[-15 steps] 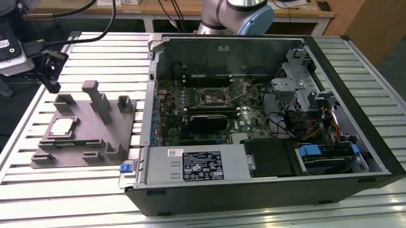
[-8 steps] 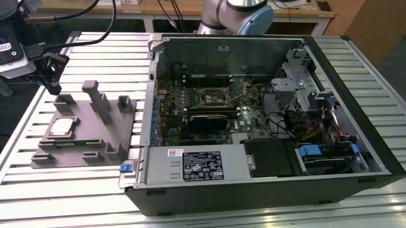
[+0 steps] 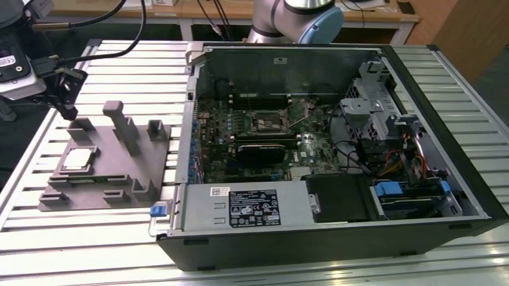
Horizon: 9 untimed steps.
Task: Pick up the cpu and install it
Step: 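Pick up the cpu and move it towards the insertion slot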
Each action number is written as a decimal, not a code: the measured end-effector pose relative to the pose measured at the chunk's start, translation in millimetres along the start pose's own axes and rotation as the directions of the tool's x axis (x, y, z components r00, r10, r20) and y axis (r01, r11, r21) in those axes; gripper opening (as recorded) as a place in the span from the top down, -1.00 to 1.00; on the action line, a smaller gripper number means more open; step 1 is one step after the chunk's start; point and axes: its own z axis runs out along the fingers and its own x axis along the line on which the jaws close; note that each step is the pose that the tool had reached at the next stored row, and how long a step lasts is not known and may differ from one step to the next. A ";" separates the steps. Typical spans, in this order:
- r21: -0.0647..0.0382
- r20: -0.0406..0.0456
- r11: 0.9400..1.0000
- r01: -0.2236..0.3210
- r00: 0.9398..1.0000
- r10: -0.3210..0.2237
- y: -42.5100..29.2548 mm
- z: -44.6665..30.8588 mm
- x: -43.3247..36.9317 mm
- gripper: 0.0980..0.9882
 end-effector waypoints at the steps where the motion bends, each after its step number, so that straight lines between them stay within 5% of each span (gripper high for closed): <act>1: 0.000 0.000 1.000 0.000 1.000 0.000 0.0 0.5 0.0 0.98; 9: 0.000 0.000 1.000 0.000 1.000 0.000 -0.3 5.9 0.2 0.98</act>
